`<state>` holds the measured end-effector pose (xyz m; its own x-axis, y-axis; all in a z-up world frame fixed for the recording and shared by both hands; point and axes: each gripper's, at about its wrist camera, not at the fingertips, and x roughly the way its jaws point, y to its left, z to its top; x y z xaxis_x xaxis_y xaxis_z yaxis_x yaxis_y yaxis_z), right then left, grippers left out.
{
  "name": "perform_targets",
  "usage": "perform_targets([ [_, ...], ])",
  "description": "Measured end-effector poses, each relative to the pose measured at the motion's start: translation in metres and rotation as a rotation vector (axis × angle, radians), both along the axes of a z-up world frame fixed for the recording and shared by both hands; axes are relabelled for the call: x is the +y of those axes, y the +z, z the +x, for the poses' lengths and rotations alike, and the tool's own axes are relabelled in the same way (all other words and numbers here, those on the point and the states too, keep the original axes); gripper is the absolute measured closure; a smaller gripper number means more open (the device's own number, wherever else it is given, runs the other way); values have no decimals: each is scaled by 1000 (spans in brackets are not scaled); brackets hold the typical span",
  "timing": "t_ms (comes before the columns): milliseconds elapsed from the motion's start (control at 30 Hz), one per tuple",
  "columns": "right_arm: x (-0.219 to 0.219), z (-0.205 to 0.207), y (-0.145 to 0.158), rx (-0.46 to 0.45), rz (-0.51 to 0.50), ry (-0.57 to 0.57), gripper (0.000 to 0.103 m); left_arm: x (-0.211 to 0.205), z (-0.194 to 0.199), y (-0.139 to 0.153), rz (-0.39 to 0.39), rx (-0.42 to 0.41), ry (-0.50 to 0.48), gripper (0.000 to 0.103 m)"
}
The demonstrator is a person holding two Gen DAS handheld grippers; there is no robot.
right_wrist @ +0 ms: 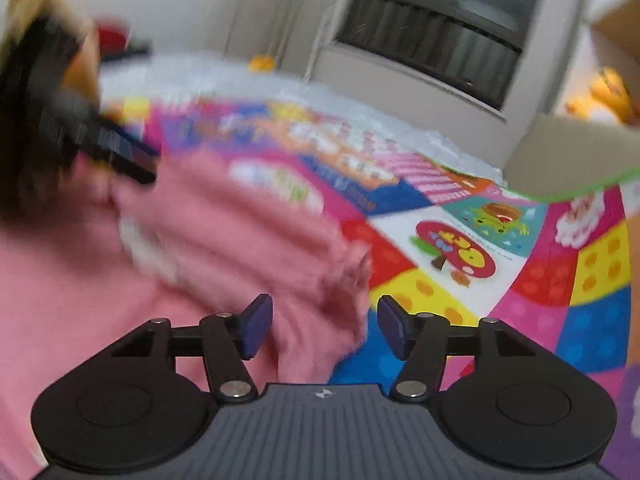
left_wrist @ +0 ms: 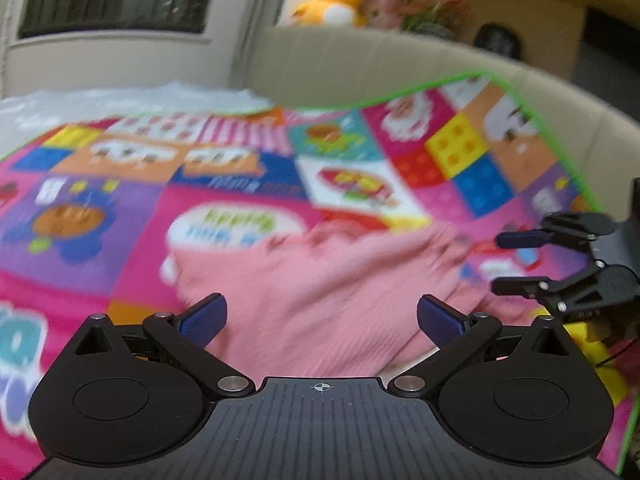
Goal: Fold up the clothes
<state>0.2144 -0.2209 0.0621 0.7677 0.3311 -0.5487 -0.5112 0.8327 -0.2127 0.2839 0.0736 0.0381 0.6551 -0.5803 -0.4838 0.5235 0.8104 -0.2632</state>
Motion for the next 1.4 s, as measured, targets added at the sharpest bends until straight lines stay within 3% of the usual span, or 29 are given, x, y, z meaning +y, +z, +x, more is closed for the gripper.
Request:
perform_targets([
  [133, -12, 35, 18, 104, 351, -64, 43, -16, 23, 3, -30, -5, -18, 0],
  [233, -7, 65, 0, 186, 464, -110, 44, -21, 52, -18, -5, 93, 70, 0],
  [333, 1, 84, -41, 251, 355, -196, 50, -17, 71, -44, 15, 187, 154, 0],
  [367, 4, 90, -54, 272, 317, -225, 51, -16, 69, -43, 4, 174, 151, 0],
  [433, -2, 85, -58, 252, 352, -217, 51, -17, 67, -41, 15, 169, 147, 0],
  [600, -4, 62, -36, 171, 291, -214, 52, -18, 69, -44, 21, 166, 140, 0],
  [700, -7, 50, -35, 172, 260, -193, 52, -15, 67, -45, 14, 164, 138, 0],
  [767, -7, 50, -45, 191, 196, -205, 46, -15, 67, -45, 21, 163, 137, 0],
  [833, -9, 53, -59, 221, 216, -223, 42, -16, 66, -44, 31, 160, 136, 0],
  [1000, -4, 49, -59, 189, 189, -230, 41, -8, 53, -30, 26, 164, 126, 0],
  [1267, -26, 35, -25, 111, 244, -260, 41, 39, 26, -11, 21, 173, 183, 0],
  [1400, -37, 13, -17, 98, 244, -262, 41, 66, -19, -15, 10, 219, 159, 0],
])
